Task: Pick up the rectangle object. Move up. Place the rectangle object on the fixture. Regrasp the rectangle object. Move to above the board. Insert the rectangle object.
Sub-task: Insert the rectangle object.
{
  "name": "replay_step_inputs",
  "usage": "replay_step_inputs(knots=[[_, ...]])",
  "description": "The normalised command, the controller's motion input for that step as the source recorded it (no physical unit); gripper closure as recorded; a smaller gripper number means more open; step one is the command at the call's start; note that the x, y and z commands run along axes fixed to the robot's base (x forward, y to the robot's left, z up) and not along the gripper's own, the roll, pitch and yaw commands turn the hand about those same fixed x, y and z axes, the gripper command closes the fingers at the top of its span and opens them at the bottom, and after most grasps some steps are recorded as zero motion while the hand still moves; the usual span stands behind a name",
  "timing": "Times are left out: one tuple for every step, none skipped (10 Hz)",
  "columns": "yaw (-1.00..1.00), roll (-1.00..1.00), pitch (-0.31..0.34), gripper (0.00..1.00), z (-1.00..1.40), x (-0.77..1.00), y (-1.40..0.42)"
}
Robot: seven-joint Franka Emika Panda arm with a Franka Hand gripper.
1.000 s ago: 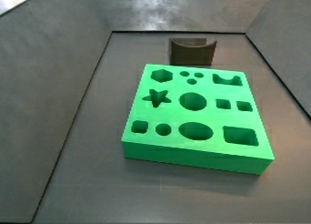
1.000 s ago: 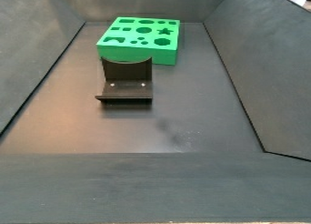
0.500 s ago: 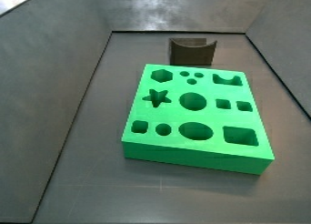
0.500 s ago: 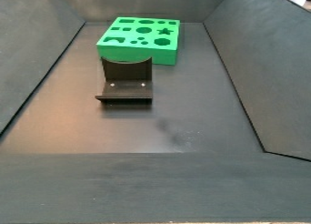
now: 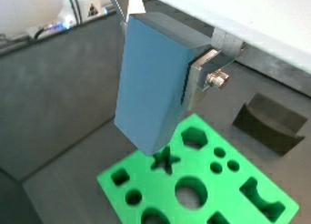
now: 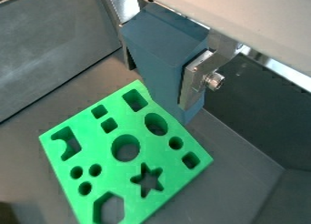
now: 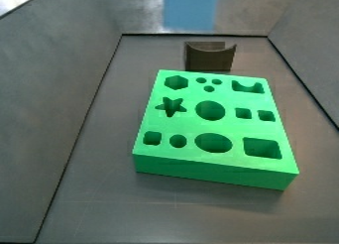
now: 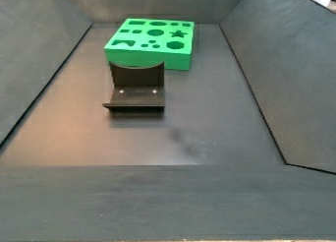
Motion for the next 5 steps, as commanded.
replay_step_inputs(knots=[[0.14,0.19,-0.044,1.0,-0.49,0.7,-0.51],[0.14,0.15,-0.05,1.0,-0.44,0.74,-0.44],[0.0,0.0,-0.096,1.0,-0.13,0.23,-0.09],[0.0,0.0,-0.007,1.0,0.0,0.0,0.0],[0.0,0.13,0.0,1.0,-0.34,0.4,-0.02]])
